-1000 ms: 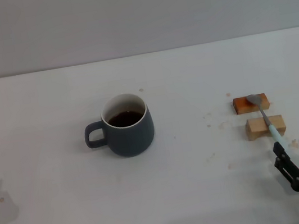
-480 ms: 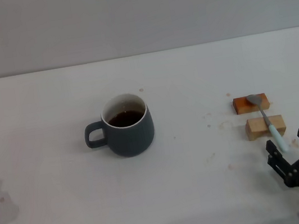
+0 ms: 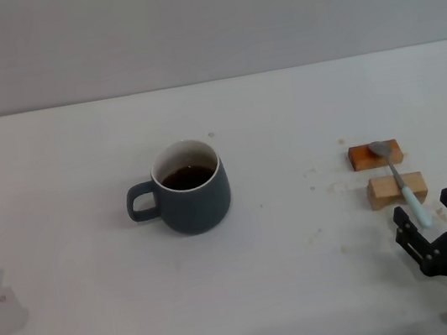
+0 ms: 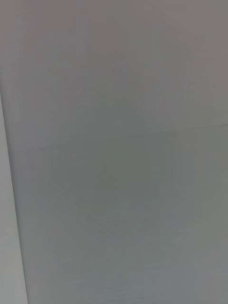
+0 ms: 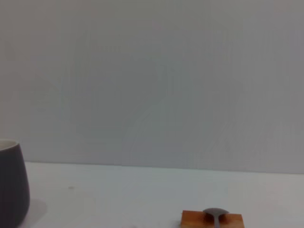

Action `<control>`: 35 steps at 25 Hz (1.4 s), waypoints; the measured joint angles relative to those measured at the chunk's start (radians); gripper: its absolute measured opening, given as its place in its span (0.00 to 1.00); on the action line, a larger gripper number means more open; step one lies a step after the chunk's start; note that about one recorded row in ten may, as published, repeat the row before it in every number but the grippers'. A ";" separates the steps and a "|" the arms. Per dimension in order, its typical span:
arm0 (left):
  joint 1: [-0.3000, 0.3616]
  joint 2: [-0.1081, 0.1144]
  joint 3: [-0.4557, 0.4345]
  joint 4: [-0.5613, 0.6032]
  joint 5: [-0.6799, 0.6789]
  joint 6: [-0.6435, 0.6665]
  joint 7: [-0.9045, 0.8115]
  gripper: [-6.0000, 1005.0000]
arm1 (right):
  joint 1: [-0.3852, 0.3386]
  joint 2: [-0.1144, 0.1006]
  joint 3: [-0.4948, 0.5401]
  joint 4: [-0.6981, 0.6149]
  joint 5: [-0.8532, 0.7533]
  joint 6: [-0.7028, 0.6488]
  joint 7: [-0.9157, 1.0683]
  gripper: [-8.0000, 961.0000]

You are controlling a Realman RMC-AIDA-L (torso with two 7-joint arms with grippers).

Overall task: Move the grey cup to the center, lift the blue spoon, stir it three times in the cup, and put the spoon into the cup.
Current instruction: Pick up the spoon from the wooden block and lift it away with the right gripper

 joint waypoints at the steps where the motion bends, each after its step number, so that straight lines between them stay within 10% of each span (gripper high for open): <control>1: 0.000 0.000 0.000 0.000 0.000 0.000 0.000 0.00 | 0.000 0.000 0.000 0.000 0.000 0.000 0.000 0.74; 14: -0.002 -0.001 0.000 0.012 0.000 0.000 -0.006 0.00 | 0.001 -0.001 0.000 0.004 -0.001 0.000 0.000 0.73; 22: -0.004 0.000 0.000 0.013 -0.001 0.000 -0.007 0.00 | 0.006 -0.002 -0.003 0.001 -0.001 0.005 0.000 0.49; 35: -0.006 0.000 0.000 0.012 0.000 0.000 -0.007 0.00 | 0.010 -0.001 0.000 0.002 0.001 0.024 0.000 0.41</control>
